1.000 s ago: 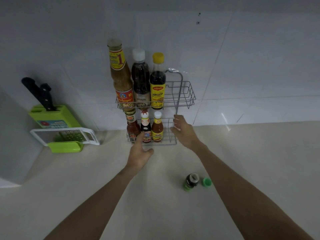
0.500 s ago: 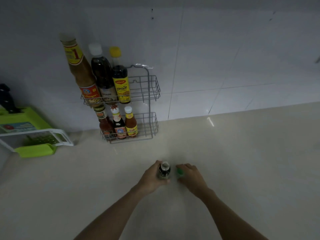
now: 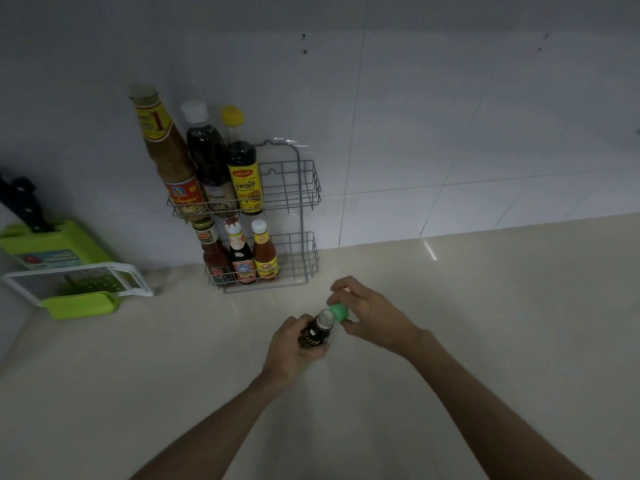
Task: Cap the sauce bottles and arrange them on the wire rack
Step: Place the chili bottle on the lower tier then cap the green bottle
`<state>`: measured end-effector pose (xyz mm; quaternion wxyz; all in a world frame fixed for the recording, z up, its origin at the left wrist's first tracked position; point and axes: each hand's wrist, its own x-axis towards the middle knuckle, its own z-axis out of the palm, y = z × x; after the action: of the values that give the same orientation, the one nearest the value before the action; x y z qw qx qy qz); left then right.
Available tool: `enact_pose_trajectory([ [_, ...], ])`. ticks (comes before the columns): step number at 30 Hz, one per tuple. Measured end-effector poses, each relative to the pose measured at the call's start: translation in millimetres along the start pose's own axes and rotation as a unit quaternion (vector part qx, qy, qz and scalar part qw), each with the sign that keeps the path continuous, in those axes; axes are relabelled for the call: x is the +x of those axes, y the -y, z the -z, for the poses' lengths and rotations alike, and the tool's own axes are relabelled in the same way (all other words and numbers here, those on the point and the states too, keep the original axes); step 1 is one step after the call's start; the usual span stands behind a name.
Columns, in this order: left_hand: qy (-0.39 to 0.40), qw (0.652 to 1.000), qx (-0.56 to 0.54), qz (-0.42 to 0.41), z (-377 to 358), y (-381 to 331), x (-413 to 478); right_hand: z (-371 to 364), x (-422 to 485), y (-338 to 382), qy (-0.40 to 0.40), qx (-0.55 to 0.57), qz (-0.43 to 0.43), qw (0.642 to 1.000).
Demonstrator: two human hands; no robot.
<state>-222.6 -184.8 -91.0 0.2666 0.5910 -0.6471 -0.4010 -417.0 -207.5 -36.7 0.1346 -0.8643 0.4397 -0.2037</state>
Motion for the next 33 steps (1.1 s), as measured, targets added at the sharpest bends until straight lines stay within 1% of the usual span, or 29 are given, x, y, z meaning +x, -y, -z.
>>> enact_pose_trajectory([
  [4, 0.018, 1.000, 0.013, -0.019, 15, -3, -4, 14, 15, 14, 0.064, -0.056, 0.084, 0.993],
  [7, 0.032, 0.999, -0.008, -0.013, 21, -7, -8, 26, 27, 24, 0.107, -0.054, 0.102, 0.988],
  [10, 0.054, 0.998, -0.037, -0.004, 30, -10, -12, 35, 31, 35, 0.129, 0.003, 0.065, 0.990],
  [14, 0.118, 0.991, -0.063, 0.009, 39, -10, -17, 43, 32, 45, 0.157, 0.060, 0.040, 0.985],
  [16, 0.115, 0.991, -0.066, 0.006, 39, -10, -20, 47, 33, 47, 0.169, 0.076, 0.000, 0.983],
  [20, 0.111, 0.988, -0.105, 0.017, 36, -15, -28, 44, 31, 56, 0.159, 0.013, -0.079, 0.984],
  [22, 0.108, 0.987, -0.119, 0.012, 37, -18, -28, 48, 29, 60, 0.184, 0.059, -0.103, 0.976],
  [24, 0.097, 0.988, -0.120, 0.002, 41, -18, -28, 55, 28, 61, 0.178, 0.118, -0.085, 0.973],
  [25, 0.094, 0.988, -0.120, -0.001, 44, -19, -28, 58, 28, 62, 0.162, 0.123, -0.073, 0.976],
  [28, 0.108, 0.987, -0.117, -0.009, 45, -18, -30, 55, 31, 64, 0.134, 0.078, -0.106, 0.982],
  [29, 0.111, 0.988, -0.111, -0.007, 43, -18, -31, 56, 32, 64, 0.138, 0.068, -0.113, 0.982],
  [30, 0.109, 0.988, -0.110, -0.005, 42, -18, -32, 57, 32, 65, 0.151, 0.084, -0.108, 0.979],
  [32, 0.093, 0.989, -0.113, -0.001, 41, -17, -33, 61, 32, 63, 0.183, 0.132, -0.059, 0.972],
  [33, 0.083, 0.990, -0.113, -0.003, 42, -16, -33, 62, 31, 61, 0.185, 0.146, -0.046, 0.971],
])
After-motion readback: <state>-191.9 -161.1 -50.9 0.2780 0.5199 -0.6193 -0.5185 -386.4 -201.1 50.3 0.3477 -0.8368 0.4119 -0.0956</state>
